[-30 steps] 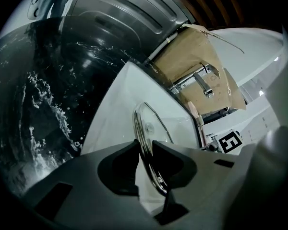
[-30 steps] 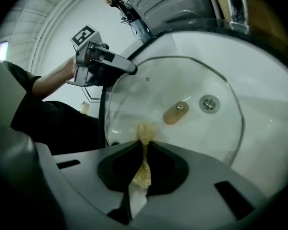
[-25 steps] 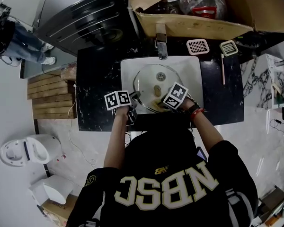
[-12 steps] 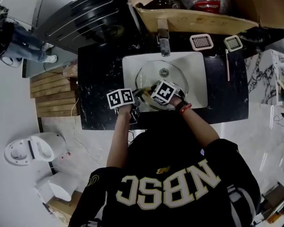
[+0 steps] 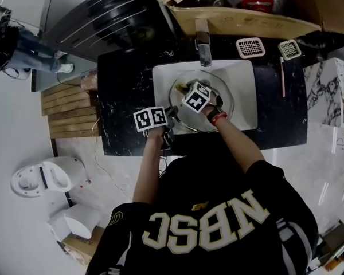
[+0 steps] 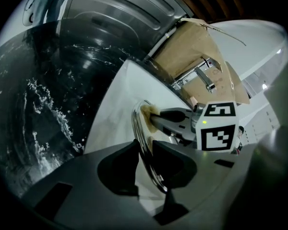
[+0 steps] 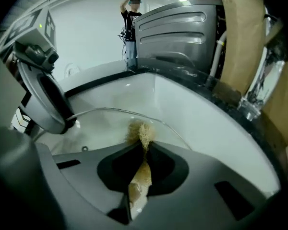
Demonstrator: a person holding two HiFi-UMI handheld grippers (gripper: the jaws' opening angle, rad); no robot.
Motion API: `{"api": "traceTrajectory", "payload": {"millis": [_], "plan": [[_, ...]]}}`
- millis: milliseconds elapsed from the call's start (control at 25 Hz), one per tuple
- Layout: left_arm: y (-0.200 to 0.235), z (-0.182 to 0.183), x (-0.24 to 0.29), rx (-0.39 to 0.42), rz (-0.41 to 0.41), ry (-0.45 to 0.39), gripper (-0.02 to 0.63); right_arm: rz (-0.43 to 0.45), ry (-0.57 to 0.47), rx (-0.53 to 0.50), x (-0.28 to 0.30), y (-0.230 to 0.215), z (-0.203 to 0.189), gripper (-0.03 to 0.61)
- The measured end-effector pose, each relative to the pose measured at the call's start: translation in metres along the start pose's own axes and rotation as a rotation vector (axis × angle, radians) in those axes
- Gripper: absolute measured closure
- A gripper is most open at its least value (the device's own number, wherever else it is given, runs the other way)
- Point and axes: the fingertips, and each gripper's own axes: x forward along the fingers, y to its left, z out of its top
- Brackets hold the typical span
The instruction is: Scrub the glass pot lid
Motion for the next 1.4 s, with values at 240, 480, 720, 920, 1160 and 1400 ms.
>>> {"api": "traceTrajectory", "payload": {"millis": [240, 480, 720, 920, 1160, 1400], "plan": [[-0.001, -0.001, -0.001, -0.012, -0.008, 0.000, 0.512, -0.105, 0.003, 0.007, 0.014, -0.040, -0.009, 0.549], [-0.003, -0.002, -0.001, -0.020, -0.035, 0.004, 0.512, -0.139, 0.087, 0.031, 0.012, -0.077, -0.047, 0.549], [-0.004, -0.001, -0.003, -0.028, -0.065, 0.003, 0.515, -0.144, 0.219, 0.051, -0.007, -0.103, -0.100, 0.549], [-0.005, -0.001, -0.003, -0.029, -0.066, 0.003, 0.517, -0.097, 0.345, 0.098, -0.029, -0.105, -0.137, 0.549], [-0.004, -0.001, -0.003, -0.023, -0.067, 0.007, 0.517, 0.023, 0.493, 0.053, -0.053, -0.085, -0.164, 0.551], [-0.004, -0.001, -0.002, -0.018, -0.068, 0.010, 0.517, 0.245, 0.556, 0.057, -0.078, -0.045, -0.181, 0.551]]}}
